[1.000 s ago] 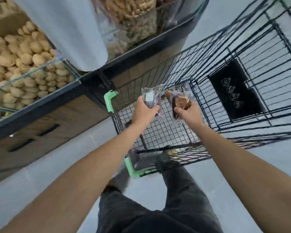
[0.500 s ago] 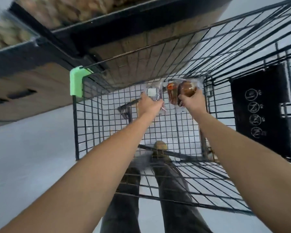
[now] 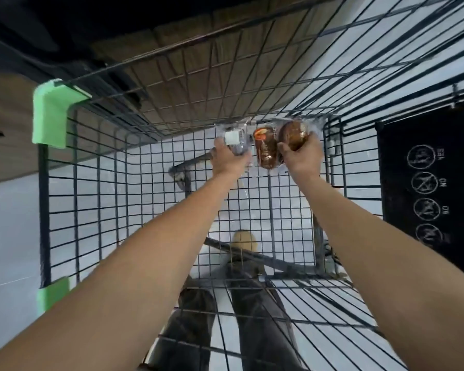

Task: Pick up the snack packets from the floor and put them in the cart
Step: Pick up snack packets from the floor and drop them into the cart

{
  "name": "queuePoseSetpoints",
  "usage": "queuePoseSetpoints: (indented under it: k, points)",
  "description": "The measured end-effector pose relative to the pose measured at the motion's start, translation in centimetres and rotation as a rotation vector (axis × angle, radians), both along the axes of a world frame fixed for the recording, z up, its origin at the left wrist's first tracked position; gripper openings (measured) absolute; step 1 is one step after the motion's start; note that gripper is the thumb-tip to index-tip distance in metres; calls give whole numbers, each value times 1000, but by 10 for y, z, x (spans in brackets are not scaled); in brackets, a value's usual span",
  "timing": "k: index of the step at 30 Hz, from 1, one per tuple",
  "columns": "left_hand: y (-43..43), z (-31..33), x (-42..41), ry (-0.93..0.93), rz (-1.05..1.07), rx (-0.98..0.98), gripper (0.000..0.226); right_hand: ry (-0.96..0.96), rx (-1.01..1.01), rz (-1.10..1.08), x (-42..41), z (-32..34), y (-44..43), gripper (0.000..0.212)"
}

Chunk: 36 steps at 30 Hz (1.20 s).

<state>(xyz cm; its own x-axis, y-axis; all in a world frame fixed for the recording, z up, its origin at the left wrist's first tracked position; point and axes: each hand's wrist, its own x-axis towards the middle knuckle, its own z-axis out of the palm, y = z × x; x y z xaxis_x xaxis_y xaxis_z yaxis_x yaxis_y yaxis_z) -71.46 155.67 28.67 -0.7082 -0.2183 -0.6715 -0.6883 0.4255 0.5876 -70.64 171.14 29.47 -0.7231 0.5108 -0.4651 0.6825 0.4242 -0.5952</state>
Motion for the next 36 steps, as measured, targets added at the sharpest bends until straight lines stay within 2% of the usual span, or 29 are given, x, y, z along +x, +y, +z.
queuePoseSetpoints:
  k: [3,5,8,12,20,22,25,31,36]
  points:
    - [-1,1,7,-12,8,72,77,4,-2,41,3,-7,7,62]
    - [-4,10,10,-6,-7,65,72,24,34,87,7,2,6,62]
    - [-12,31,12,11,-29,43,70,41,4,109,10,25,-1,55]
    - [-23,75,22,75,-44,104,54,68,-124,171,16,69,-23,44]
    - [-83,179,63,147,71,232,64,22,-297,338,36,162,-94,55]
    - [-109,200,78,174,122,252,63,29,-338,372,41,182,-117,61]
    - [-157,227,104,238,243,226,57,25,-355,431,50,204,-156,59]
    - [-263,264,166,386,534,130,46,69,-402,670,84,251,-254,41]
    - [-361,278,236,410,717,92,53,143,-382,882,118,283,-368,34]
